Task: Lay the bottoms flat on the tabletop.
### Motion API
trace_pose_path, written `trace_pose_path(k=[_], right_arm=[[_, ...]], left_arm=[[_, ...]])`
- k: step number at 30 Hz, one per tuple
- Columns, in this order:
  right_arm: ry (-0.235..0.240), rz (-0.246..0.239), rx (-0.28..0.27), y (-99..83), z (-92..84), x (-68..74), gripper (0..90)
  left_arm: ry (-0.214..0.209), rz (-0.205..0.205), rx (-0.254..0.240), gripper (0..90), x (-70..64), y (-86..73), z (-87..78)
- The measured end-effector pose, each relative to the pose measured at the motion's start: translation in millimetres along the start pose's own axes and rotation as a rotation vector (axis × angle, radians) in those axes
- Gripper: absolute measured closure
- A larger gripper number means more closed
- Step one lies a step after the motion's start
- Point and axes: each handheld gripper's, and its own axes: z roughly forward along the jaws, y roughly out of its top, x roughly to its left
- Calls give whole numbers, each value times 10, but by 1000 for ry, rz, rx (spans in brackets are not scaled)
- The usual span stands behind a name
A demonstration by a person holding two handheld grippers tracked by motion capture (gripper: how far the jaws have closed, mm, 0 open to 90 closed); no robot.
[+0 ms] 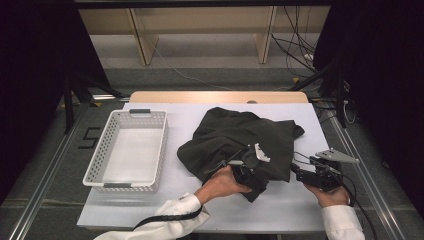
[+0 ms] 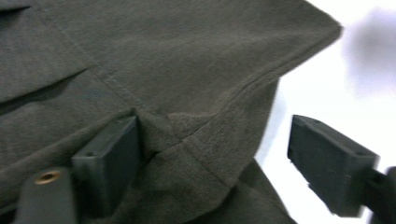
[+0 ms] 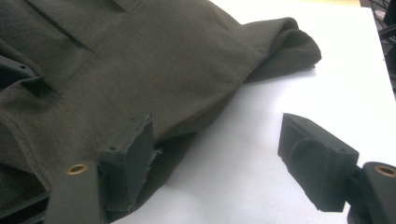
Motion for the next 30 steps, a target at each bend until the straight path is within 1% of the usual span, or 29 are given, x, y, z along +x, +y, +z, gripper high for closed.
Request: trace_pose_path(k=[1, 3, 5, 7, 8, 10, 11, 12, 13, 15, 16, 18, 19, 20, 22, 24, 26, 27, 28, 30], right_arm=[[1, 0, 2, 0, 0, -2, 275], [0, -1, 2, 0, 1, -7, 276], [-4, 0, 1, 0, 0, -13, 277], [-8, 0, -1, -1, -4, -28, 278], [-10, 7, 1, -2, -6, -31, 279], [-14, 7, -1, -3, -5, -44, 280], [-14, 10, 0, -5, -6, -48, 282], [-17, 11, 0, -7, -6, -50, 282], [-18, 12, 0, -9, -4, -52, 283], [-17, 10, 6, -9, 1, -52, 284], [-17, 7, 6, -10, 7, -50, 284], [-17, 2, 10, -9, 25, -42, 284], [-16, -2, 17, -7, 39, -40, 284], [-17, 0, 28, -5, 59, -32, 284], [-11, -8, 38, -2, 114, -12, 284], [2, -12, 57, 13, 173, 32, 284], [20, -29, 72, 36, 242, 97, 284], [27, -40, 81, 44, 276, 140, 284], [36, -50, 91, 51, 311, 181, 284], [68, -52, 108, 63, 393, 260, 284]], left_arm=[[15, -1, -6, 328, 3, 0, 6], [19, -10, -17, 505, 21, 2, 3], [29, -6, -23, 661, 32, 0, -12], [45, -5, -37, 790, 39, -4, -28], [40, -8, -39, 817, 52, -2, -42], [28, -29, -71, 833, 101, 7, -101], [15, -47, -91, 835, 145, 16, -157], [8, -75, -122, 836, 199, 27, -223], [15, -97, -150, 836, 266, 39, -307], [59, -142, -219, 837, 426, 48, -508], [83, -170, -254, 837, 524, 42, -621], [138, -234, -310, 837, 754, 11, -846], [154, -268, -326, 837, 881, -17, -951], [160, -310, -341, 838, 1004, -50, -1039], [167, -373, -355, 838, 1215, -135, -1176], [158, -432, -377, 837, 1358, -224, -1264], [152, -462, -385, 837, 1437, -306, -1301], [155, -469, -384, 836, 1459, -337, -1302], [155, -475, -381, 837, 1471, -362, -1295], [144, -491, -382, 836, 1482, -388, -1263]])
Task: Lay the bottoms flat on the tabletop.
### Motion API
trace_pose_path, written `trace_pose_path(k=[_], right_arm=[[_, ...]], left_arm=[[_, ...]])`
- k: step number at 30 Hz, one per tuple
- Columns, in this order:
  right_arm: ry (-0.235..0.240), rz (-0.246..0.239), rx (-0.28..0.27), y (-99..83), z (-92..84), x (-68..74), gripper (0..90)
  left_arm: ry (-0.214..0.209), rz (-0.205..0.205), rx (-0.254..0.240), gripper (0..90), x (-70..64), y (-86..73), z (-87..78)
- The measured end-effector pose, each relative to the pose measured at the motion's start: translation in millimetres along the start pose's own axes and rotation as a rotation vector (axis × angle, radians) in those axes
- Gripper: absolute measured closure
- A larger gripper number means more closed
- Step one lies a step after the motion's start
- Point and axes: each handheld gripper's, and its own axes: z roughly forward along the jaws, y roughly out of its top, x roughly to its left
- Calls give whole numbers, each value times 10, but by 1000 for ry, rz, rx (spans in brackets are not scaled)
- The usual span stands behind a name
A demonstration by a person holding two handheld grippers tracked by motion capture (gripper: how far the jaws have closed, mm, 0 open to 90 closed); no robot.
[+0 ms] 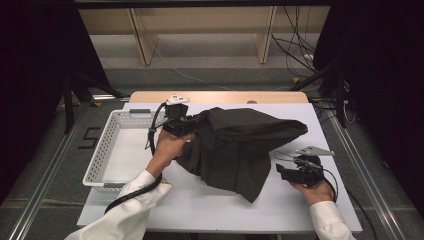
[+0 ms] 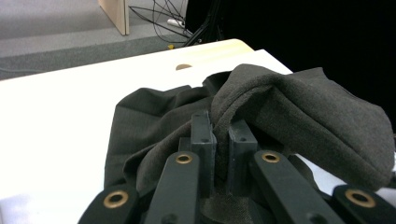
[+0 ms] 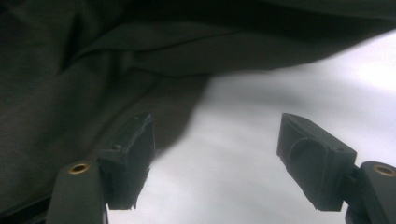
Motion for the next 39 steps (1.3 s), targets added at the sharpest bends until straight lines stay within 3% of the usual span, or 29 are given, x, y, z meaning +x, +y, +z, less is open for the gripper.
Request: trace_pose_path(k=[5, 9, 15, 17, 20, 22, 23, 25, 26, 27, 28, 29, 31, 33, 37, 39], right_arm=[[40, -54, 56, 64, 236, 207, 265], [135, -60, 65, 120, 346, 420, 254], [204, -154, 79, 230, 501, 850, 239], [197, -180, 121, 250, 603, 982, 214], [125, -227, 188, 246, 798, 1102, 185], [121, -215, 203, 236, 888, 1114, 157], [119, -207, 208, 251, 895, 1115, 178], [131, -211, 192, 250, 871, 1138, 320], [130, -214, 186, 243, 847, 1153, 424], [140, -219, 178, 242, 816, 1162, 662], [96, -246, 177, 234, 799, 1175, 753], [93, -260, 175, 228, 791, 1161, 829], [123, -250, 191, 235, 756, 1111, 870], [156, -271, 205, 194, 679, 1114, 879], [330, -285, 234, 41, 374, 1213, 882], [382, -328, 234, -53, 177, 1300, 881]], left_arm=[[1, 11, 5, 836, -35, -12, 47], [5, 7, 1, 836, -43, 18, 69], [9, 9, 3, 836, -51, 43, 86], [7, 4, 2, 836, -44, 40, 91], [7, 4, 1, 836, -37, 43, 88], [6, 3, 0, 836, -34, 43, 91], [5, 2, -1, 836, -34, 43, 94], [3, 1, 0, 836, -31, 45, 98], [2, 1, 1, 836, -27, 48, 97], [2, -5, -4, 836, -27, 51, 98], [2, -4, -4, 836, -19, 56, 96], [0, -8, -4, 836, -12, 62, 93], [-11, -15, -6, 836, -5, 69, 82], [-12, -7, -10, 836, -8, 77, 61], [-24, 9, -22, 836, -12, 101, -60], [-17, 14, -30, 836, -18, 107, -119]])
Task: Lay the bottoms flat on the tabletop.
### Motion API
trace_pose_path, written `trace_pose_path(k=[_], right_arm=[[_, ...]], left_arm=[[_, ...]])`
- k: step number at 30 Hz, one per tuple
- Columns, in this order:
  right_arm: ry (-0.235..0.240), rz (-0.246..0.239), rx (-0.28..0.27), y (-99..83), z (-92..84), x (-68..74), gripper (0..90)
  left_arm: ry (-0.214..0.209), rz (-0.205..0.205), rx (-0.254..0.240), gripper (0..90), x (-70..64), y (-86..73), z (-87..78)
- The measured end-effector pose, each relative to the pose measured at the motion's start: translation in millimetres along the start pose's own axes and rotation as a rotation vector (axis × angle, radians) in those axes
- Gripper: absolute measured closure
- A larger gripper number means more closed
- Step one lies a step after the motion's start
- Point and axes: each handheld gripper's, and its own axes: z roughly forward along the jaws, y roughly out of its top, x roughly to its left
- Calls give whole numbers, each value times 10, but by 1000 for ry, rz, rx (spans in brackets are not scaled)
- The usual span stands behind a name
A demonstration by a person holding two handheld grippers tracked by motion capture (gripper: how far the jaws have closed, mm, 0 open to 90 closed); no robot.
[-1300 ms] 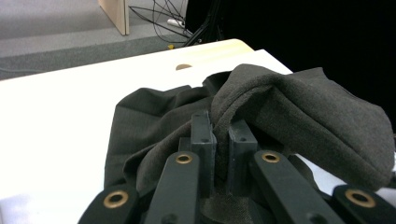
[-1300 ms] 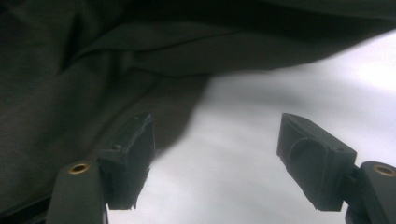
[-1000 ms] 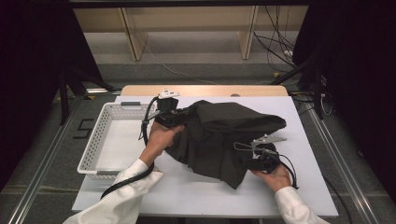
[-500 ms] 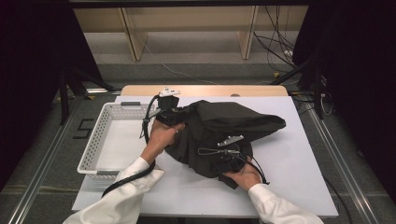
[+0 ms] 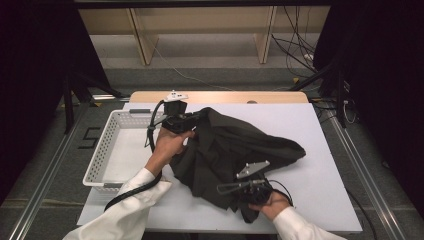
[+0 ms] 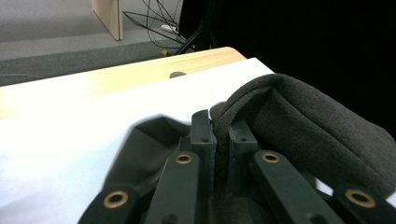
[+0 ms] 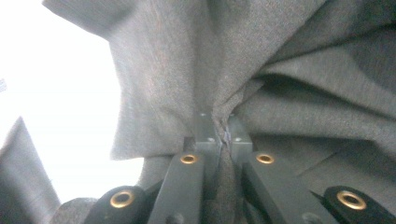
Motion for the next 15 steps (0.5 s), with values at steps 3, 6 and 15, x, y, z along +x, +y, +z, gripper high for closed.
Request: trace_pose_path(k=[3, 6, 15], right_arm=[[-5, -24, -7, -81, -118, 123, 878], [5, 8, -11, -69, -120, 56, 848], [-244, 118, -198, -126, -408, -413, 360]], left_arm=[[19, -3, 4, 836, 31, -4, -24], [42, -31, 11, 835, 115, -35, 8], [70, -103, 30, 833, 373, -131, 106]])
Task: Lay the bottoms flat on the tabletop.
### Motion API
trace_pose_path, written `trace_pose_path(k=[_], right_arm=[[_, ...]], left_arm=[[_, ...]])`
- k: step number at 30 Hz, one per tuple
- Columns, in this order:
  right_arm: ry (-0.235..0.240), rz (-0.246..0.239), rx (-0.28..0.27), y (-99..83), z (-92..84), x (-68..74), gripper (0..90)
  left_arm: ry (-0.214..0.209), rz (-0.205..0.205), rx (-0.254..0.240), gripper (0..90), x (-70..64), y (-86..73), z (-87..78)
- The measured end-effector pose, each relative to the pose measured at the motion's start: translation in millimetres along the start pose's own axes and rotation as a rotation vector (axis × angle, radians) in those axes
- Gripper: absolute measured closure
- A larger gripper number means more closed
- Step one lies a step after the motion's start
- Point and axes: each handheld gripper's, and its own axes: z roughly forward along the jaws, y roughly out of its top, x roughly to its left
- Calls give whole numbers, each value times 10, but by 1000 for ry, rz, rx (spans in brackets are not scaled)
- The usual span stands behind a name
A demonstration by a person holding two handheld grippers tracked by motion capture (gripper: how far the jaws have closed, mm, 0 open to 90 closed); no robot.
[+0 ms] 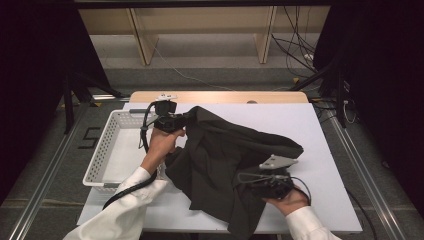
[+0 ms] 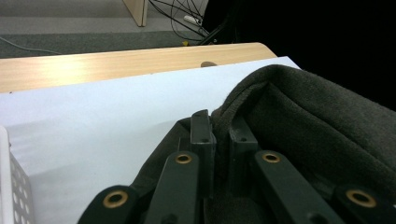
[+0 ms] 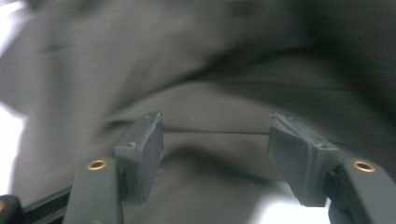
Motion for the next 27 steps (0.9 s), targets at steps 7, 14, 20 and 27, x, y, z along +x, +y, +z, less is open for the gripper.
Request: trace_pose_path(k=[7, 14, 20, 27], right_arm=[[-147, 159, 6, -219, -115, -578, 329], [-119, 275, 40, -294, 36, -1062, 177], [-27, 242, -128, -108, 62, -1214, 579], [-2, 244, -247, 299, -499, -1148, 841]], left_arm=[[20, -5, 6, 833, 45, 1, 15], [35, -44, 19, 832, 160, -9, 72], [36, -43, 21, 832, 192, -9, 64], [-22, -85, -11, 834, 212, 56, -115]])
